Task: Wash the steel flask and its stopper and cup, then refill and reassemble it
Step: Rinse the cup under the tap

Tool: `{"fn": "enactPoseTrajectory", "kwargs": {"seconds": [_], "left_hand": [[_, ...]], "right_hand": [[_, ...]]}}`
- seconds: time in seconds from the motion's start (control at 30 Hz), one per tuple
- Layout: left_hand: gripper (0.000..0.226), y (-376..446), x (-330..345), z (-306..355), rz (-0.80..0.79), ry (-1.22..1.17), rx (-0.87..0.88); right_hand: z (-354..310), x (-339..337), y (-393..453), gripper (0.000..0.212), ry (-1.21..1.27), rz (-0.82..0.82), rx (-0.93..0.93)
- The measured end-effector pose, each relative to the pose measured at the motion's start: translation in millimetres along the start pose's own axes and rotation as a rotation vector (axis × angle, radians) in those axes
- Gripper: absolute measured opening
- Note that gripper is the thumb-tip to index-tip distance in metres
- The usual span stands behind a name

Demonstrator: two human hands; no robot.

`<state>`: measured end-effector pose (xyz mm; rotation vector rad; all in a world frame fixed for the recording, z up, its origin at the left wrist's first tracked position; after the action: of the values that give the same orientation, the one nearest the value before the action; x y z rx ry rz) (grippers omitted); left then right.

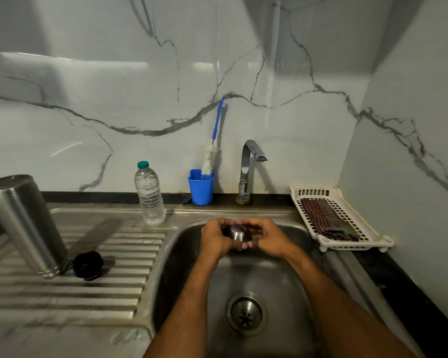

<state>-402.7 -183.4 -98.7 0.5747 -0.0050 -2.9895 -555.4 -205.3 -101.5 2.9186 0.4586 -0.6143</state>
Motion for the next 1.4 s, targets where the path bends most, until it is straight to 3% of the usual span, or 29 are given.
{"fn": "enactPoseTrajectory", "kwargs": {"seconds": [0.37, 0.77, 1.0, 1.17, 1.4], "left_hand": [[0.056, -41.1, -100.7, 11.2, 0.076, 0.037, 0.1], [0.067, -76.8, -219.3, -19.6, 0.21, 0.393, 0.059], [0.057, -86.6, -237.8, -31.0, 0.227, 0.536, 0.034], [0.035, -88.4, -235.6, -37.9, 0.205, 0.609, 0.004], [0.04, -83.2, -235.3, -45.9, 0.236, 0.62, 0.031]], "right_hand": [[-81.1, 66.1, -10.2, 0.067, 0.0, 0.004, -0.117], [-132.8, 181.8, -7.4, 0.064, 0.004, 0.004, -0.185], [-130.1, 213.3, -3.1, 0.067, -0.068, 0.043, -0.148], [-123.6, 224.9, -4.9, 0.069, -0.113, 0.032, -0.104], [-119.8, 231.0, -6.3, 0.07, -0.153, 0.024, -0.101]]}}
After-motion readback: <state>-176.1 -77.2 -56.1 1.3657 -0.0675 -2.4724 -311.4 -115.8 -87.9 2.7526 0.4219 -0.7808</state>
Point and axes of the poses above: each hand's wrist, its own y-axis towards the middle knuckle, its own x-axis out of the palm, z = x × y, the point moved 9 cm from there along y, towards the middle knuckle, and after that the axes turned 1 degree about y, right-handed, at the moved point
